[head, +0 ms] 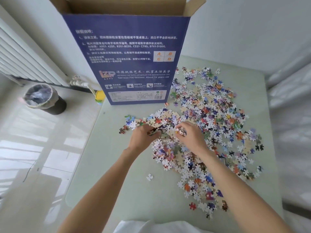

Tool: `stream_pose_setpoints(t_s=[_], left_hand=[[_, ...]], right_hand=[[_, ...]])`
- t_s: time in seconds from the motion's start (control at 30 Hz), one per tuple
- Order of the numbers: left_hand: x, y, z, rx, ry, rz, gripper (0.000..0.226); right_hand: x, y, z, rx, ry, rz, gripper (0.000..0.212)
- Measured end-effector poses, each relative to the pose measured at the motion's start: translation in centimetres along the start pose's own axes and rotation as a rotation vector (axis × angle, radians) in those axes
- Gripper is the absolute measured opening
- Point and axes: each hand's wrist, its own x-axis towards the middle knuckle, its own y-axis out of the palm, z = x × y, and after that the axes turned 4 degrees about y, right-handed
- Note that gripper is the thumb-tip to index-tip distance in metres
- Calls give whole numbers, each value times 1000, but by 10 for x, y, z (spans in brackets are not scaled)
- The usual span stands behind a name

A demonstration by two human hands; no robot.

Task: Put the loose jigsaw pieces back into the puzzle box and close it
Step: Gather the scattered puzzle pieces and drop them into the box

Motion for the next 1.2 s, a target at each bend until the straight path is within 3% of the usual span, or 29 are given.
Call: stream_pose_setpoints(t_s=[0.13, 0.27, 0.53, 0.7, 0.9, 1.07, 1.2], left_hand=[[3, -41, -27, -18, 121, -103, 47], [13, -109, -72, -15, 319, -259, 35], [72, -252, -141, 120, 605, -691, 27], [114, -287, -133, 350, 603, -520, 25], [136, -289, -116, 538, 381, -260, 37], [136, -291, -112, 471, 417, -329, 37], [135, -288, -105, 427, 464, -394, 33]], right_hand=[[-4, -43, 27, 157, -39, -70, 28], [8, -102, 65, 347, -151, -151, 30], [78, -217, 160, 391, -454, -408, 23], [121, -241, 190, 242, -565, -480, 19], [150, -231, 197, -76, -645, -318, 18], [166, -220, 207, -222, -666, -128, 19], [173, -213, 212, -220, -655, -92, 20]])
